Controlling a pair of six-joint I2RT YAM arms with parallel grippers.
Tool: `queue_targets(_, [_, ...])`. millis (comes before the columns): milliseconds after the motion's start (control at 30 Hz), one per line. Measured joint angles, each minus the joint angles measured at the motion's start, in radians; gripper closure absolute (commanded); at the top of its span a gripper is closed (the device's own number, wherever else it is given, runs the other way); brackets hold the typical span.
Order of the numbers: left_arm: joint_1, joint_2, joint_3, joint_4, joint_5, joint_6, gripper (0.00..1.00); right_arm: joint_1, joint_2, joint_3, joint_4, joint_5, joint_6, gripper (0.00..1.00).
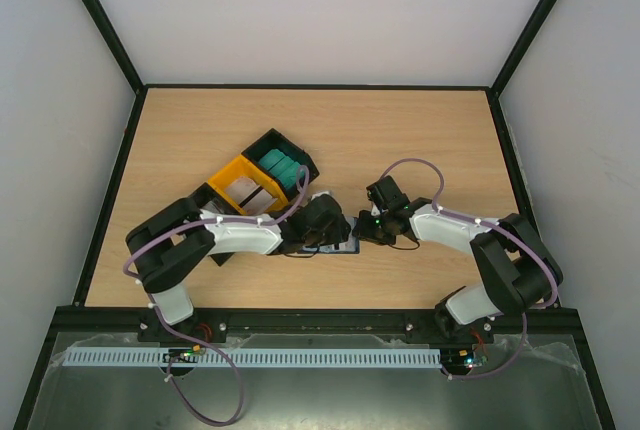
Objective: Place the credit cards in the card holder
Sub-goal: Insert the credit card into the card holder.
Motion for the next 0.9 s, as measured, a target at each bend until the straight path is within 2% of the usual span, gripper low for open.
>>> queue_targets(67, [0.000, -0.009, 0.001, -0.026, -0.026, 0.000, 0.40, 0.000, 0.000, 0.000, 0.000, 0.000, 0.000, 0.71])
queue_targets(167, [0.000, -0.010, 0.002, -0.061, -0.049, -0.005, 0.41, 0.000, 0.000, 0.000, 0.000, 0.000, -0.001, 0.71])
queue_targets(233, [0.001, -0.010, 0.002, -0.068, -0.053, -0.007, 0.46, 0.000, 0.000, 0.000, 0.000, 0.000, -0.001, 0.71])
queue_targets(367, [0.001, 0.004, 0.005, -0.068, -0.046, -0.003, 0.63, 0.000, 0.000, 0.000, 0.000, 0.000, -0.003, 0.71])
queue_targets(500, [0.001, 0.028, 0.010, -0.068, -0.039, 0.002, 0.71, 0.000, 0.000, 0.000, 0.000, 0.000, -0.004, 0.71])
queue_targets(700, [0.000, 0.039, 0.022, -0.056, -0.020, 0.039, 0.70, 0.000, 0.000, 0.000, 0.000, 0.000, -0.004, 0.71])
queue_targets(800, [0.000, 0.038, 0.022, -0.048, -0.017, 0.064, 0.64, 0.000, 0.000, 0.000, 0.000, 0.001, -0.004, 0.71])
queue_targets(900, [0.000, 0.038, 0.031, -0.058, -0.020, 0.087, 0.54, 0.000, 0.000, 0.000, 0.000, 0.006, -0.004, 0.71])
